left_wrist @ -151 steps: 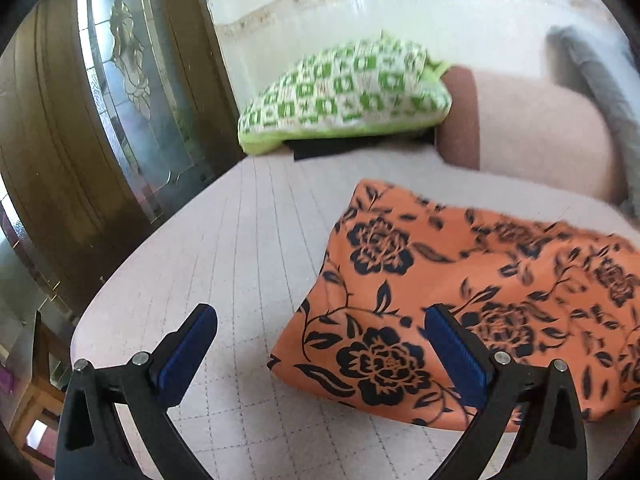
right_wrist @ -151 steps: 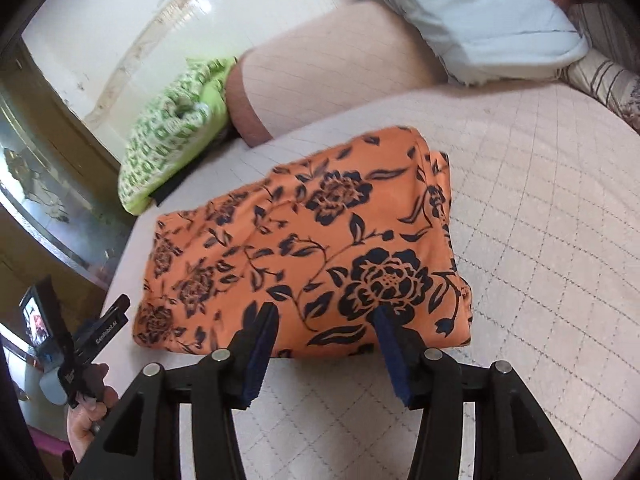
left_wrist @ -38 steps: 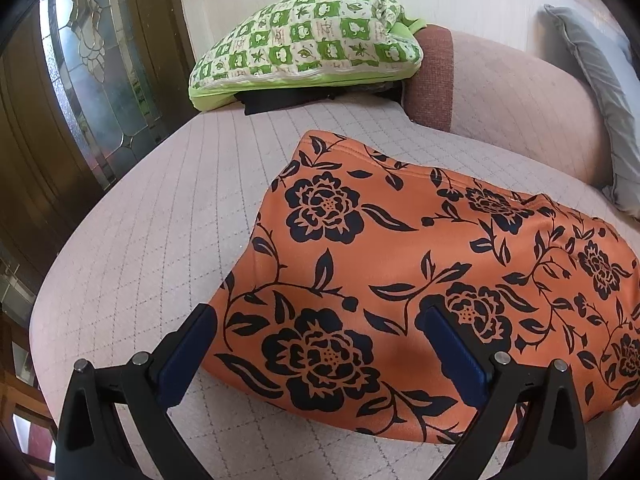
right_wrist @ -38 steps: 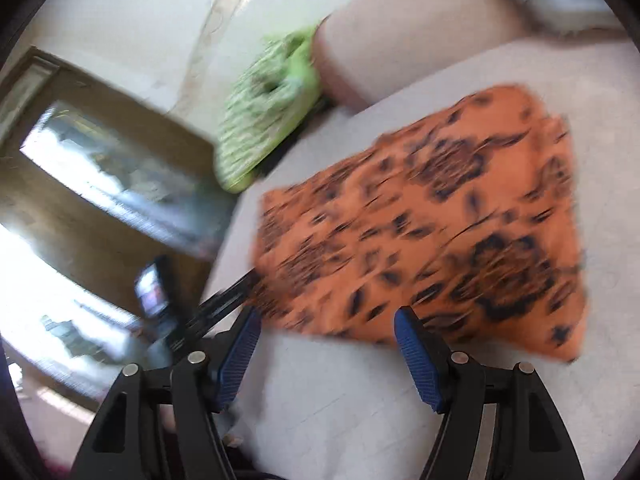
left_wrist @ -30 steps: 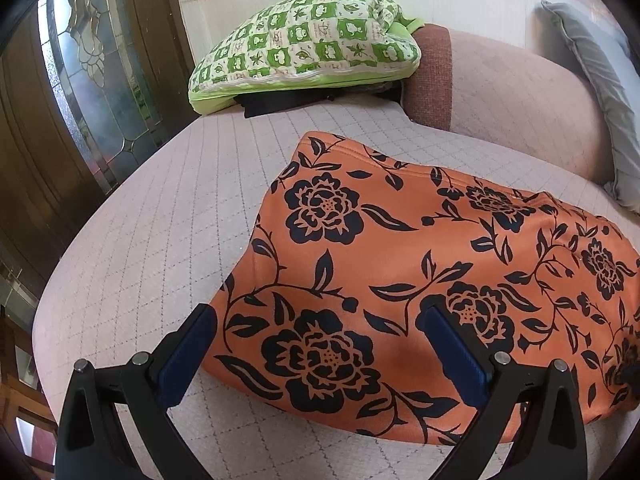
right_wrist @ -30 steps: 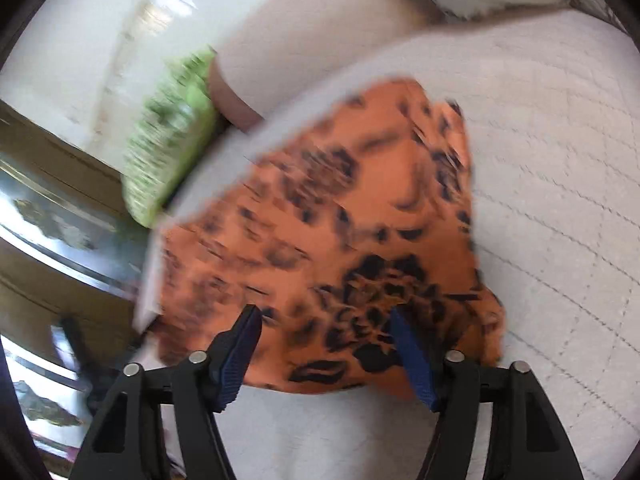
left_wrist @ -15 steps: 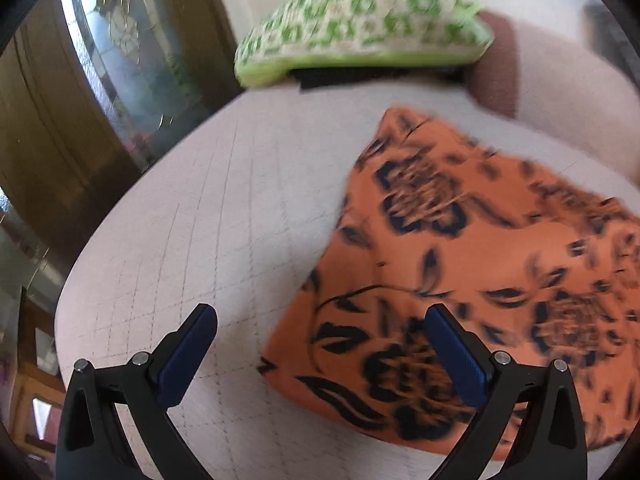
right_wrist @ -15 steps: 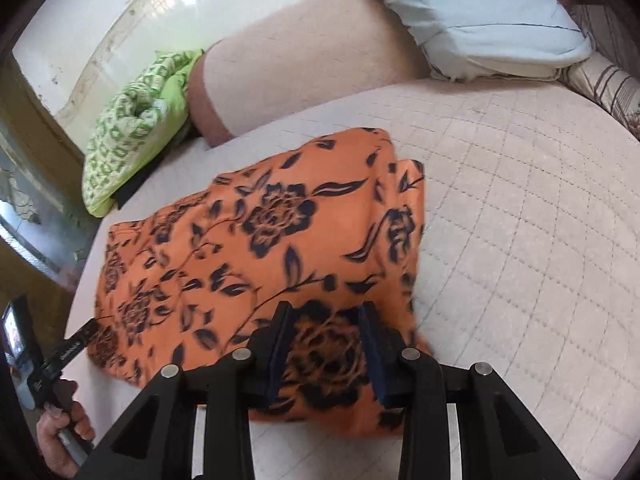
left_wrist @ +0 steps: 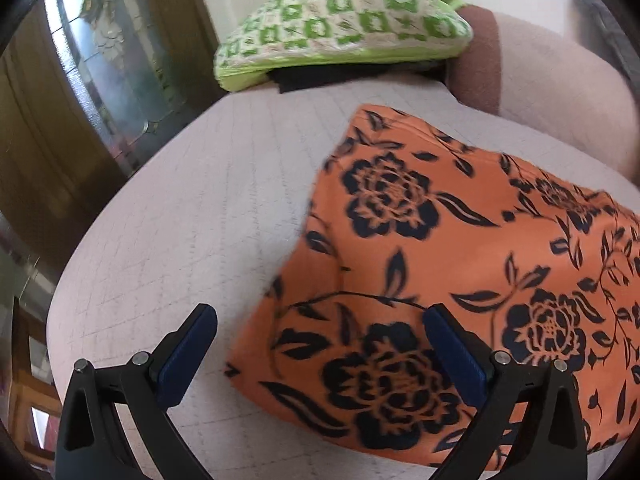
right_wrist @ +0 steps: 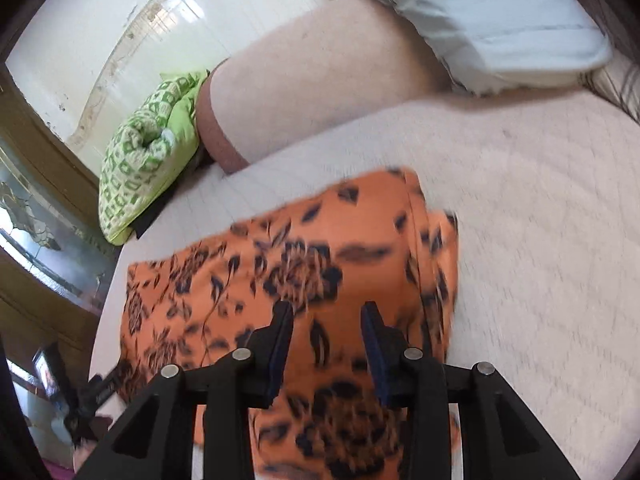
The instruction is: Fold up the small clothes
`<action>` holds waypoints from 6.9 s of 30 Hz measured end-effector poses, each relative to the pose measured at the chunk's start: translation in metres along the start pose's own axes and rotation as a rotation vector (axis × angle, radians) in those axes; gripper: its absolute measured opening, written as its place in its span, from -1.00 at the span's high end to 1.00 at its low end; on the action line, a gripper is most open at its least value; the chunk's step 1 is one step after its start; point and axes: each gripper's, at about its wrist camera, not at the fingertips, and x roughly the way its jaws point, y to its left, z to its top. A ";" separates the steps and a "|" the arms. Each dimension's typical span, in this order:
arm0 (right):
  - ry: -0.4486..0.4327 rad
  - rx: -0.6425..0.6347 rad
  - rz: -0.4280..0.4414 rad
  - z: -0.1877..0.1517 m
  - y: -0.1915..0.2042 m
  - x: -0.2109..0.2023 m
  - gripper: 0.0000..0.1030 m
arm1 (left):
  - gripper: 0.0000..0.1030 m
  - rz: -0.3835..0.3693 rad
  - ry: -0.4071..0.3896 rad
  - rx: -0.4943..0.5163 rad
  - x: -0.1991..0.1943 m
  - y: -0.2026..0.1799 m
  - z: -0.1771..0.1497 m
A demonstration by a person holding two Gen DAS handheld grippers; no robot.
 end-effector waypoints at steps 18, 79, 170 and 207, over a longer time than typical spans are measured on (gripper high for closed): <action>0.094 0.032 0.034 -0.001 0.006 0.013 -0.27 | -1.00 0.012 -0.081 0.079 -0.018 -0.020 -0.003; 0.166 0.031 0.102 -0.128 0.028 -0.048 -0.36 | -1.00 -0.066 -0.164 0.009 -0.069 0.030 -0.037; 0.114 0.375 0.103 -0.171 -0.059 -0.089 0.25 | 0.60 -0.605 0.145 -0.378 -0.066 0.087 -0.131; 0.134 -0.284 -0.020 -0.196 0.135 -0.011 0.25 | 0.60 -0.485 -0.050 -0.292 -0.074 0.062 -0.079</action>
